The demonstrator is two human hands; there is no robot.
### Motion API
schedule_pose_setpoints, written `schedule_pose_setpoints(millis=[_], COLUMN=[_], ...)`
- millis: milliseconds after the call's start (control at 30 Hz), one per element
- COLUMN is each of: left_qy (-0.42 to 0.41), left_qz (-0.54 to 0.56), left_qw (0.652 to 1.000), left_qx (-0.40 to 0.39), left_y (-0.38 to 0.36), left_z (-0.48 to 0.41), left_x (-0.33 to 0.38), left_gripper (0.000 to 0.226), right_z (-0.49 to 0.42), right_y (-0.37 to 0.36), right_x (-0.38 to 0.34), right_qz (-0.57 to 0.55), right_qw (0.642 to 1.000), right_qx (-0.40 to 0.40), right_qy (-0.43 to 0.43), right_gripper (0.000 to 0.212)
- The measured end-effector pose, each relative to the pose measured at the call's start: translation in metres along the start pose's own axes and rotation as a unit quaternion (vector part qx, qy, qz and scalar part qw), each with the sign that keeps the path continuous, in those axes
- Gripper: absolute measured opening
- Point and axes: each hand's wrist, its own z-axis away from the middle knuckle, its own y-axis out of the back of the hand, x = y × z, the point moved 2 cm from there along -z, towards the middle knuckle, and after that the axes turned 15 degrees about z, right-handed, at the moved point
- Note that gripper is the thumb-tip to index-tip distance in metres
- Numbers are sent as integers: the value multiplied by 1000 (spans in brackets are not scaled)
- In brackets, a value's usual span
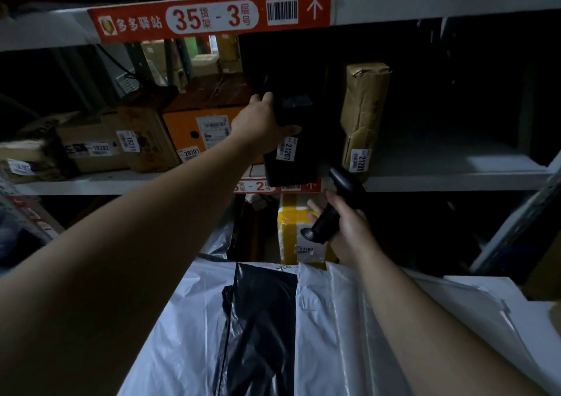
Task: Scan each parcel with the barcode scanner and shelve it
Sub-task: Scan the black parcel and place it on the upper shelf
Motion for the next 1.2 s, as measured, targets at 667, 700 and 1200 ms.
schedule_pose_setpoints(millis=[667,700,1200], left_qy=[127,135,155], left_qz=[136,142,221], left_qw=[982,981,960], left_qx=[-3,-7,-72], left_y=[-24,-23,-44], left_z=[76,84,196], left_x=[8,11,126], left_gripper=[101,97,47], right_z=[46,55,188], right_y=[39,42,145], right_x=[-20,-23,-116], right_qz=[-1,0,111], right_qw=[1000,1000,985], right_qx=[16,17,117], right_qy=[3,0,55], right_gripper=[29,28,21])
